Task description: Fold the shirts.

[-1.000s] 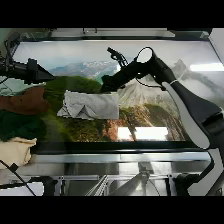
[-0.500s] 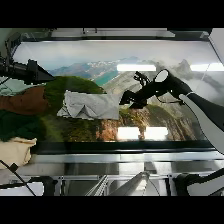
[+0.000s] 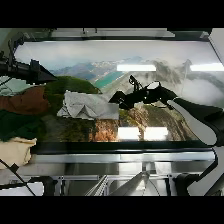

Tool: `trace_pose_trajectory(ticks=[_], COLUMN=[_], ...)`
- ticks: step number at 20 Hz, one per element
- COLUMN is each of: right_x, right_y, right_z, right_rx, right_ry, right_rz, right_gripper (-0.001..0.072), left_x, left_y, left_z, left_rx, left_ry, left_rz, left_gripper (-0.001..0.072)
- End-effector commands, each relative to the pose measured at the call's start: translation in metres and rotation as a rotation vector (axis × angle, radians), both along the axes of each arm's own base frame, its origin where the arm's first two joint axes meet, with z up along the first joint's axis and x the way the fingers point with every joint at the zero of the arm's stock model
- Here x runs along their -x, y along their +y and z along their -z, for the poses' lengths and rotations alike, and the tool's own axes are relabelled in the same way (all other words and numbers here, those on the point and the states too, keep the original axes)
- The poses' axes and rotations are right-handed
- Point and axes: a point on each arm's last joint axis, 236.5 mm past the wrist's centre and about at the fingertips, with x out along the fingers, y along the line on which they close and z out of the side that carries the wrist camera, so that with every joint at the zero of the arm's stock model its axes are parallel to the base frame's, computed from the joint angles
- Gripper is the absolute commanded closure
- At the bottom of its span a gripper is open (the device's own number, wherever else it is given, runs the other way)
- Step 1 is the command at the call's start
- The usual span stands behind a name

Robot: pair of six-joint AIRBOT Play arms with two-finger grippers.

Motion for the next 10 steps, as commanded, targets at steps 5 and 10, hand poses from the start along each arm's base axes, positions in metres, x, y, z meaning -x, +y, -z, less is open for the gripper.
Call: trace_pose_trajectory(ticks=[5, 10], right_x=[-0.001, -0.051], right_y=[0.052, -0.003], right_z=[-0.038, -0.135], right_rx=[-0.176, -0.170], right_ry=[-0.073, -0.282], right_rz=[-0.027, 0.066], right_gripper=[0.0699, 0.0700], left_x=[0.003, 0.006], left_y=[-0.009, -0.009], left_z=[0.000, 0.000], left_rx=[-0.001, 0.000], left_ry=[0.002, 0.010], left_rz=[0.024, 0.031], left_gripper=[0.0694, 0.0694])
